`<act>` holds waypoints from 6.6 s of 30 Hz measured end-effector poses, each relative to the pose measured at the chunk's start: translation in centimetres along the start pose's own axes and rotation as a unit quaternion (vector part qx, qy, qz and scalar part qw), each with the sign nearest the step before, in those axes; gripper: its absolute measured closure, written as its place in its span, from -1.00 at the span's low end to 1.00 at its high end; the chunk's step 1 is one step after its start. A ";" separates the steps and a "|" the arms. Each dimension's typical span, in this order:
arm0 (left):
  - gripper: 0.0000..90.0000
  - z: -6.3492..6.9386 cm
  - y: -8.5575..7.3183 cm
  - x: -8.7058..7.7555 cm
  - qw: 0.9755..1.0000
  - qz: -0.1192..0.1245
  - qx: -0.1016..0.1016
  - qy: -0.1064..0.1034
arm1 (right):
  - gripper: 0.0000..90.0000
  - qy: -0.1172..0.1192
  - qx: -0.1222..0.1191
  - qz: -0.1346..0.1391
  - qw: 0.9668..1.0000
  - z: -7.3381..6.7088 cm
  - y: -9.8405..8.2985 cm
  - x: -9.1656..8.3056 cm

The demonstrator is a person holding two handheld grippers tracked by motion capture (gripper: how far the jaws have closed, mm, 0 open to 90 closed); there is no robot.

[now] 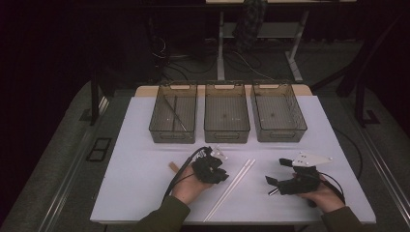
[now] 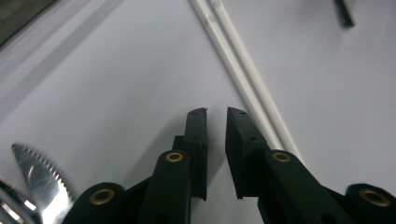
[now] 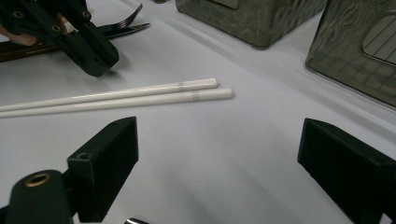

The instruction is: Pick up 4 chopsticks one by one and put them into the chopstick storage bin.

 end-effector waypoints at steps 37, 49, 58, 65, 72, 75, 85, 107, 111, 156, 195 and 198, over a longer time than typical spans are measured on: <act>0.80 2.1 -0.2 1.6 1.000 -0.013 0.013 0.024 | -0.74 -0.001 -0.008 -0.004 1.000 -0.1 -0.1 -0.1; 0.85 2.7 -0.6 1.6 0.997 0.011 -0.017 0.074 | -0.74 0.002 -0.009 -0.004 1.000 -0.2 -0.1 0.1; 0.87 2.4 -0.5 1.6 0.997 0.020 -0.022 0.070 | -0.74 0.002 -0.009 -0.003 1.000 -0.2 0.0 0.1; 0.87 1.7 0.0 1.3 0.997 0.031 -0.037 0.061 | -0.74 0.001 -0.006 -0.002 1.000 0.0 0.0 0.0; 0.87 1.3 1.1 0.1 0.997 0.048 -0.051 0.032 | -0.74 0.002 -0.008 -0.001 1.000 -0.1 0.1 0.0; 0.86 1.3 1.6 -0.3 0.997 0.056 -0.045 0.013 | -0.74 0.001 -0.008 -0.001 1.000 -0.1 0.0 0.0; 0.86 0.5 3.3 -2.8 0.995 0.086 -0.048 -0.014 | -0.74 0.002 -0.009 -0.002 1.000 -0.1 0.0 0.0; 0.86 -4.6 2.4 -9.5 0.990 0.130 -0.051 0.013 | -0.74 -0.001 -0.017 -0.009 1.000 -0.1 -0.3 0.2; 0.86 -5.6 2.0 -10.6 0.989 0.135 -0.057 0.028 | -0.74 0.001 -0.018 -0.011 1.000 -0.2 -0.3 0.2; 0.86 -16.9 7.0 -14.2 0.967 0.194 -0.075 0.146 | -0.74 0.000 -0.005 -0.001 1.000 -0.1 -0.1 0.0; 0.70 -26.7 5.8 -10.6 0.939 0.190 -0.141 0.249 | -0.74 0.004 0.001 0.013 1.000 -0.3 0.2 -0.6; 0.63 -26.5 5.7 -10.8 0.939 0.194 -0.142 0.245 | -0.74 0.003 0.003 0.013 1.000 -0.2 0.1 -0.6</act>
Point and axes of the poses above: each handheld gripper's, and its own axes: x roughly forward along the jaws, y roughly out of its top, z roughly to its right, the point moved 6 cm from there along x, roughly forward along the jaws, and after that the axes turned 13 degrees about z, right-handed, at the moved point
